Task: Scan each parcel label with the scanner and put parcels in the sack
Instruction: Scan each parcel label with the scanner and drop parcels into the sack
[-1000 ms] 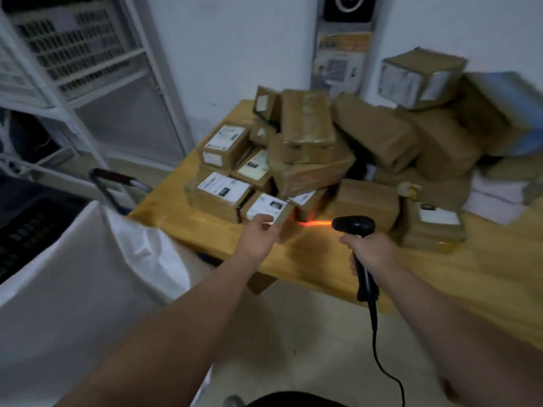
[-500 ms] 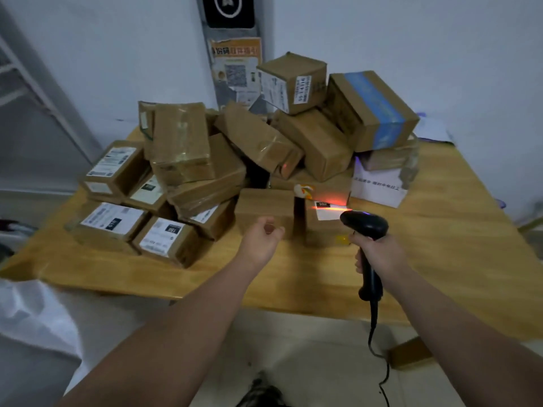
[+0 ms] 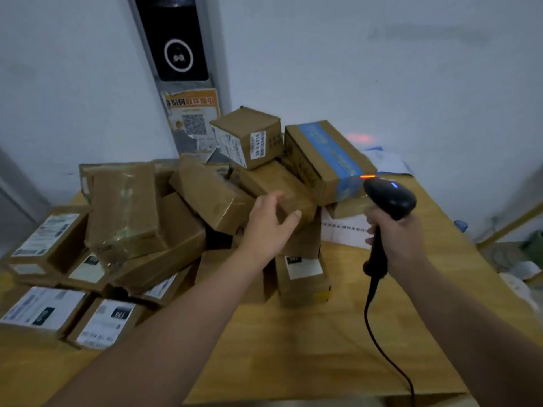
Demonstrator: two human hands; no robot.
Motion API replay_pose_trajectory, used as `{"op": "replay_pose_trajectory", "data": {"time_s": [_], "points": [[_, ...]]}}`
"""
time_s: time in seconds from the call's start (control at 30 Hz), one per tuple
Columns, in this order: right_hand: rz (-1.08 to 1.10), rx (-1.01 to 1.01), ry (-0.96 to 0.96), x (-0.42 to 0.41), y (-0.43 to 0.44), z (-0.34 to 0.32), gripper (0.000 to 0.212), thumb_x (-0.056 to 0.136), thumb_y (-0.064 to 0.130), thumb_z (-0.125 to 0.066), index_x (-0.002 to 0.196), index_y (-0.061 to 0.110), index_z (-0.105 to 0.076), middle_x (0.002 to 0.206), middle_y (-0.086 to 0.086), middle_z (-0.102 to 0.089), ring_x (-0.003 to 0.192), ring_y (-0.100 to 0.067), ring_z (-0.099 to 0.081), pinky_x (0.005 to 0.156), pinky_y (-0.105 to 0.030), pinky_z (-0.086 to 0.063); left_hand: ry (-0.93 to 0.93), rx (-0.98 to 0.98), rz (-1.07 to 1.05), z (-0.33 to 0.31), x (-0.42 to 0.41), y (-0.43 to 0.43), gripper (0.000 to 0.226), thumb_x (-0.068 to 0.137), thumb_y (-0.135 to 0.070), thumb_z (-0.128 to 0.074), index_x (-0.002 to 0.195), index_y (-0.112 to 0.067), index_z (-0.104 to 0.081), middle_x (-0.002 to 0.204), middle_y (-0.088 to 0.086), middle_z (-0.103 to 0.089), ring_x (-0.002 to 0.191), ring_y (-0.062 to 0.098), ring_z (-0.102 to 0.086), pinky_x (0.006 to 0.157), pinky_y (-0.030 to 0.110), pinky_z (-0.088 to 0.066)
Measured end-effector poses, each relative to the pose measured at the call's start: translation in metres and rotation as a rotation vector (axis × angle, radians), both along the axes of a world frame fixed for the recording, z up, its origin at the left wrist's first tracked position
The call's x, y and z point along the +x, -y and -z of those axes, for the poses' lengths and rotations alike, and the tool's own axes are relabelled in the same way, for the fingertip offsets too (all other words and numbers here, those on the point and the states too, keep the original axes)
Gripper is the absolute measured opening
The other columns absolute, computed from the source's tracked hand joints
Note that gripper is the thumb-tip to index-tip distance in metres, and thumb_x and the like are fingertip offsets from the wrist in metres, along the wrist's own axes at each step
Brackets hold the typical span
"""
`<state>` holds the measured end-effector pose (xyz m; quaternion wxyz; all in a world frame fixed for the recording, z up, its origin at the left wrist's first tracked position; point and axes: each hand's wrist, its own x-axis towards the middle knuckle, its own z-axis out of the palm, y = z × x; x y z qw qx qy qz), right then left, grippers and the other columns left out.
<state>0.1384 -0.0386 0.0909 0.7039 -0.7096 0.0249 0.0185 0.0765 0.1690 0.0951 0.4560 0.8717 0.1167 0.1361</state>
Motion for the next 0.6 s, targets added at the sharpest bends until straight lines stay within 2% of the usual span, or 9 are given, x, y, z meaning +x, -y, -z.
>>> {"op": "replay_pose_trajectory", "data": {"time_s": [0.1,0.23,0.3,0.37,0.47,0.53,0.6], "points": [[-0.104,0.092,-0.156,0.03,0.012,-0.023,0.03,0.074,0.029,-0.075,0.091,0.011,-0.057,0.074,-0.005,-0.046,0.064,-0.02,-0.048,0.052,-0.03,-0.046,-0.037,0.086,0.04,-0.021,0.028,0.012,0.063,0.094,-0.045,-0.055,0.148,-0.022,-0.031,0.149,0.002,-0.028,0.137,0.021,-0.031,0.112,0.036,-0.031],[-0.093,0.07,-0.169,0.056,0.026,-0.048,0.017,0.088,0.019,-0.066,0.088,0.005,-0.057,0.069,-0.006,-0.044,0.06,-0.02,-0.046,0.054,-0.033,-0.044,-0.096,0.174,0.056,-0.042,0.063,0.03,0.074,0.092,-0.055,-0.052,0.151,-0.02,-0.024,0.154,0.007,-0.021,0.142,0.027,-0.024,0.112,0.038,-0.028],[-0.082,0.126,-0.162,0.069,0.031,-0.053,0.015,0.09,0.017,-0.065,0.084,0.005,-0.057,0.067,-0.006,-0.045,0.057,-0.02,-0.046,0.055,-0.033,-0.043,-0.133,0.19,0.045,-0.05,0.078,0.038,0.078,0.091,-0.061,-0.05,0.153,-0.023,-0.021,0.157,0.008,-0.017,0.143,0.03,-0.022,0.112,0.042,-0.029],[-0.099,0.159,-0.183,0.085,0.034,-0.053,0.014,0.089,0.018,-0.066,0.089,0.005,-0.061,0.07,-0.006,-0.052,0.061,-0.021,-0.053,0.056,-0.032,-0.046,-0.185,0.176,0.027,-0.054,0.091,0.047,0.081,0.089,-0.065,-0.048,0.153,-0.026,-0.018,0.158,0.009,-0.014,0.143,0.033,-0.02,0.112,0.045,-0.029],[-0.17,0.175,-0.267,0.113,0.036,-0.051,0.03,0.084,0.024,-0.072,0.106,0.005,-0.064,0.083,-0.008,-0.061,0.076,-0.022,-0.062,0.059,-0.031,-0.052,-0.243,0.07,-0.063,-0.055,0.106,0.06,0.079,0.091,-0.062,-0.048,0.153,-0.025,-0.016,0.155,0.015,-0.021,0.137,0.034,-0.034,0.108,0.042,-0.037],[-0.252,0.163,-0.341,0.127,0.036,-0.048,0.036,0.082,0.03,-0.075,0.107,0.007,-0.065,0.083,-0.007,-0.065,0.072,-0.021,-0.064,0.055,-0.029,-0.052,-0.231,-0.043,-0.122,-0.053,0.11,0.068,0.073,0.095,-0.051,-0.049,0.153,-0.025,-0.013,0.15,0.016,-0.032,0.124,0.029,-0.048,0.099,0.038,-0.045],[-0.337,0.185,-0.395,0.134,0.035,-0.043,0.038,0.08,0.033,-0.076,0.107,0.008,-0.066,0.085,-0.009,-0.068,0.071,-0.024,-0.066,0.056,-0.031,-0.054,-0.186,-0.114,-0.156,-0.051,0.11,0.078,0.068,0.1,-0.04,-0.047,0.153,-0.022,-0.009,0.144,0.011,-0.043,0.108,0.02,-0.053,0.087,0.033,-0.047]]}}
